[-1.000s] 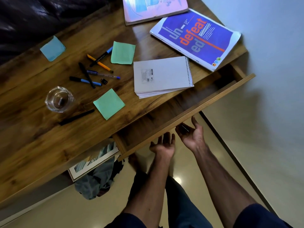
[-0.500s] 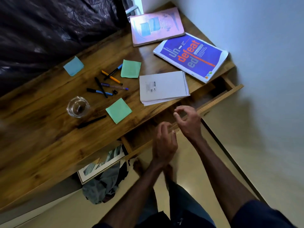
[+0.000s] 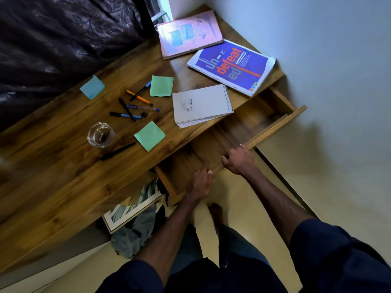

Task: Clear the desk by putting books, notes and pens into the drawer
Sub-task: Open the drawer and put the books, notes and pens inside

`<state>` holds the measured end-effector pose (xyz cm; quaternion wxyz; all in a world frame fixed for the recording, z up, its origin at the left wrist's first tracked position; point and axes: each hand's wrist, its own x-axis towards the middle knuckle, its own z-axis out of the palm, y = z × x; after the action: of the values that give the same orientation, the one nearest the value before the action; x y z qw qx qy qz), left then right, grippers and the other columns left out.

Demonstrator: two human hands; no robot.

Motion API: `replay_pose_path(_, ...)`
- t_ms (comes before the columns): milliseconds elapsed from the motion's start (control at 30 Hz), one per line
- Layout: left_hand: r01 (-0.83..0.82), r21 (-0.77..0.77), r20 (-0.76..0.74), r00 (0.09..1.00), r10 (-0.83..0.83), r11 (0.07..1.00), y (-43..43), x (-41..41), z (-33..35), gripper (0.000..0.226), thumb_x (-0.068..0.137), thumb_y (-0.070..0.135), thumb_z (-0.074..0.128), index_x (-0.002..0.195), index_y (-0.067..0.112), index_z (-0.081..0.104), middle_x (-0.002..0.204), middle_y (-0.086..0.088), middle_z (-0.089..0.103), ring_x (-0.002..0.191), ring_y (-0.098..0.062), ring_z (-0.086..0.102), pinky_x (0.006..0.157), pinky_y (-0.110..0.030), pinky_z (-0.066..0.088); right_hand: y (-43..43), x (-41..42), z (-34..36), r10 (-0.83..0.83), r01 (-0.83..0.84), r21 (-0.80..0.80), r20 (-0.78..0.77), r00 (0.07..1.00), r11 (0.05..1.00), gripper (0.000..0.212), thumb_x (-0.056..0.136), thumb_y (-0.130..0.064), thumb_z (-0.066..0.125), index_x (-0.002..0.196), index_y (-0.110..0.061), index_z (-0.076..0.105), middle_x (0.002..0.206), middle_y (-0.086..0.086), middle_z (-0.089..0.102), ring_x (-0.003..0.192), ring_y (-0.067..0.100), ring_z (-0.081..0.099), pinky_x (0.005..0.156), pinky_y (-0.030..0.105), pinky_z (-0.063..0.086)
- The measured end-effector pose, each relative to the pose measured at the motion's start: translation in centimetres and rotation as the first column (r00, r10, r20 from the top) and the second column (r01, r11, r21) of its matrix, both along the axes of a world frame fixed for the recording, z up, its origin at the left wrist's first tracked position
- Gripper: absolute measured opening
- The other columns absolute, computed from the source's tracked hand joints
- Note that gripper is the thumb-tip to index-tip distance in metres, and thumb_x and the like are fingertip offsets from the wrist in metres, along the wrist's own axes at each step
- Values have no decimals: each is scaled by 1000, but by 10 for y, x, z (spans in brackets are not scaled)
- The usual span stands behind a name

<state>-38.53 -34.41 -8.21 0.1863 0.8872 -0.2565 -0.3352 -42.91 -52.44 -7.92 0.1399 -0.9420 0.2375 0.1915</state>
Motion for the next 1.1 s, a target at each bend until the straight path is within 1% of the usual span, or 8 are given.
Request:
replay_pose_path(100,37,-6,-101,994,-37,999,6,-20,5,37,106,35,35,119,9,58,114,-14,62,107,-29,59,93,-40,46,3,-28,-6,-54,55,10,-52,997,998,49,89,-53,31,87,-26,72,78,1,60,86,20,58,104,43,41)
replay_pose_path(233,80,-17,-247,965,-82,997,12,-49,11,39,104,45,38,115,15,60,109,-8,64,100,-25,62,92,-49,53,20,-60,11,-91,80,-66,-196,976,995,30,92,-43,52,95,-21,72,83,0,64,87,19,59,112,44,34)
replay_pose_path(400,52,-147,-482,868,-117,988,34,-78,16,48,92,63,46,122,30,64,115,2,70,106,-16,65,93,-45,56,75,-86,26,-22,-14,-98,-357,934,995,30,95,-36,55,114,-16,67,116,7,69,115,27,62,116,46,25)
replay_pose_path(500,128,-131,-496,850,-177,983,48,-88,10,38,91,56,48,114,31,66,107,1,72,100,-17,68,90,-49,58,101,-104,23,-42,2,-108,-375,926,994,32,97,-35,52,120,-16,63,117,7,69,113,27,62,114,43,28)
replay_pose_path(633,206,-133,-520,818,-245,969,61,-94,14,36,106,33,38,131,20,61,124,-10,67,114,-25,62,100,-44,51,111,-122,30,-100,57,-121,-388,916,991,33,100,-33,47,124,-15,60,125,8,67,120,27,59,114,40,31)
replay_pose_path(800,278,-88,-541,793,-280,957,64,-105,10,42,105,38,37,134,17,59,133,-13,62,122,-30,58,105,-45,46,117,-145,35,-144,100,-136,-367,919,986,31,103,-26,40,125,-14,59,126,9,66,121,27,59,108,37,37)
replay_pose_path(1000,335,-55,-642,710,-290,941,67,-121,3,40,106,38,39,123,11,62,120,-16,66,112,-34,63,91,-45,54,123,-173,34,-211,171,-135,-399,892,976,29,99,-30,49,123,-16,60,125,9,64,121,25,58,106,37,40)
replay_pose_path(1100,315,53,-742,647,-173,948,73,-130,2,43,106,39,40,132,11,58,131,-15,62,116,-33,63,83,-38,59,127,-187,32,-266,238,-120,-386,883,964,32,95,-33,57,121,-16,61,125,8,64,120,24,57,108,37,40)
